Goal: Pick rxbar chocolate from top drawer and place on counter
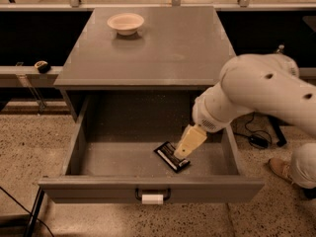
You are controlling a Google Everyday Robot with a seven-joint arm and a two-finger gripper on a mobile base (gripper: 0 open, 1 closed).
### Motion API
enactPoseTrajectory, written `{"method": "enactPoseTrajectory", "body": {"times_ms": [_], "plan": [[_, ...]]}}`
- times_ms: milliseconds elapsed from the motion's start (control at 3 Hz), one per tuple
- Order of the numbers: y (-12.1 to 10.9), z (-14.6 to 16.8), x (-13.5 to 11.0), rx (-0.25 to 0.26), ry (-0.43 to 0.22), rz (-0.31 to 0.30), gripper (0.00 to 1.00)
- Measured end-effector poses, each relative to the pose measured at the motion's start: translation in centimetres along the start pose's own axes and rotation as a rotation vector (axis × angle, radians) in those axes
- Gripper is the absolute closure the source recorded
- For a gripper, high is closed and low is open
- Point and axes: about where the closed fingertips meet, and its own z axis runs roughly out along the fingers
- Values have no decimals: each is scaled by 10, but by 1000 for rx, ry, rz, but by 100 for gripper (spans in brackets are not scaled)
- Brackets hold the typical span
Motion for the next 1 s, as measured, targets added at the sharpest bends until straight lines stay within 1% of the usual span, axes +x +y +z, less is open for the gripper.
{"method": "enactPoseTrajectory", "body": {"times_ms": [333, 667, 1000], "plan": [[19, 52, 2, 31, -14, 21, 0], [22, 90, -4, 53, -69, 48, 0], [21, 117, -4, 43, -115, 93, 19]]}}
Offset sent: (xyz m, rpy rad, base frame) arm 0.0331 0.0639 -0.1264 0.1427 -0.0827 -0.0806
